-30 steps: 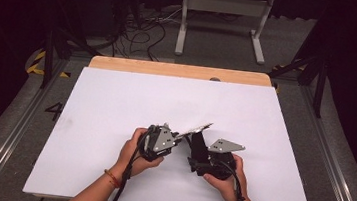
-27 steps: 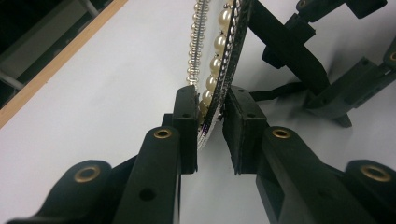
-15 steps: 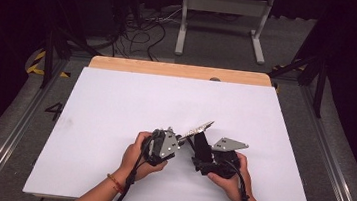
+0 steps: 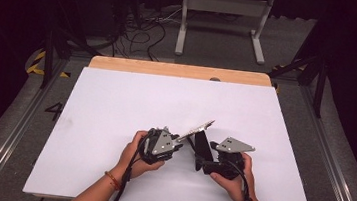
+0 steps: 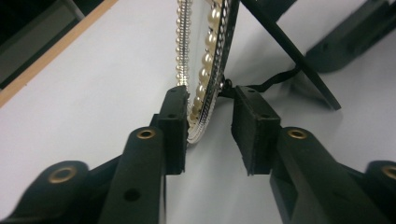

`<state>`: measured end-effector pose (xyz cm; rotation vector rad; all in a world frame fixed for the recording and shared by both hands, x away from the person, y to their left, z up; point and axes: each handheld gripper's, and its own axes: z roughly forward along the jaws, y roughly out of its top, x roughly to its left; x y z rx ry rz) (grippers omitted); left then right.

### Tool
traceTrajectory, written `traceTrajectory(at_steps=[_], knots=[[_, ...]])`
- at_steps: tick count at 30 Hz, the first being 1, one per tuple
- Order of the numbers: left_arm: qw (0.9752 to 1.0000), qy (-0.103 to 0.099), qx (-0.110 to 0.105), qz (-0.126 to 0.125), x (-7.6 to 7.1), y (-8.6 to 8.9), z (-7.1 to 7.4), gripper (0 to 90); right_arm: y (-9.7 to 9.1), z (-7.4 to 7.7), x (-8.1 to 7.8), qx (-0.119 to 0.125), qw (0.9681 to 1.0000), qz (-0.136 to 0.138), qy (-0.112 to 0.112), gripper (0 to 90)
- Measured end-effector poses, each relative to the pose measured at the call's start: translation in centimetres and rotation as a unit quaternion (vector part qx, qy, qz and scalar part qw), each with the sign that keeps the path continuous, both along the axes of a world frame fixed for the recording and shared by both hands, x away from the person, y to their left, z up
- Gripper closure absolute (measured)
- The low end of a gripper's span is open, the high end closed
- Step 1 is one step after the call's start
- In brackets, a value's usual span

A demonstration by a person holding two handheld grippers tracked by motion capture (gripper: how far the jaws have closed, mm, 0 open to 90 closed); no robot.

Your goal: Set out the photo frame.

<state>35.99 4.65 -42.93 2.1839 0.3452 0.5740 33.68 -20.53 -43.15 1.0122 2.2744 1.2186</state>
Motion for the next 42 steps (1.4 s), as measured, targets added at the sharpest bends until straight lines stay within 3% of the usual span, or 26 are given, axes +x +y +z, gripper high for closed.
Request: traceTrajectory(at_steps=[2,4,8,10,12,15,19,23,26,30,37,39,42], knots=[[1.0000,0.004,-0.002,0.004,0.2,0.1,-0.1,71.3,-0.2,0.4,-0.3,0.002,1.0000,0.005,-0.006,33.6],[1.0000,0.007,0.000,0.006,0.3,0.2,-0.2,74.5,-0.3,0.7,-0.5,0.002,0.9999,0.011,-0.009,43.0],[0.9998,0.011,0.006,0.013,0.6,0.1,-0.5,78.3,-0.4,0.8,-1.0,0.005,0.9999,0.001,-0.014,45.5],[0.9998,0.013,0.006,0.016,0.7,0.0,-0.6,78.5,0.0,1.0,-1.5,0.000,0.9997,0.000,-0.025,57.0],[0.9997,0.013,0.009,0.016,0.8,-0.1,-0.7,78.6,0.7,1.4,-2.3,-0.001,0.9989,0.028,-0.038,76.2],[0.9997,0.012,0.008,0.018,0.8,-0.2,-0.7,78.5,1.7,1.2,-2.8,0.004,0.9970,0.073,-0.024,86.2],[0.9996,0.006,0.015,0.022,0.7,-0.3,-0.7,78.9,2.8,0.3,-2.7,-0.014,0.9958,0.090,-0.012,90.0],[0.9996,0.002,0.019,0.023,0.7,-0.4,-0.7,79.9,2.8,-0.6,-2.0,-0.029,0.9962,0.081,-0.005,90.0],[0.9996,0.000,0.020,0.022,0.7,-0.4,-0.6,79.9,2.4,-1.0,-1.5,-0.019,0.9970,0.074,0.008,90.0],[0.9994,-0.001,0.025,0.025,0.6,-0.4,-0.6,80.0,2.6,-0.9,-1.7,-0.038,0.9967,0.072,-0.002,90.0],[0.9988,-0.002,0.030,0.039,0.3,-0.6,-0.5,80.2,1.8,-0.5,-1.5,-0.048,0.9973,0.055,-0.010,90.0],[0.9986,-0.002,0.031,0.043,0.2,-0.6,-0.4,80.3,1.3,-0.4,-1.3,-0.048,0.9979,0.041,-0.012,90.0],[0.9983,-0.002,0.031,0.048,0.2,-0.8,-0.4,80.3,0.6,-0.5,-0.9,-0.023,0.9990,0.037,0.002,89.4]])
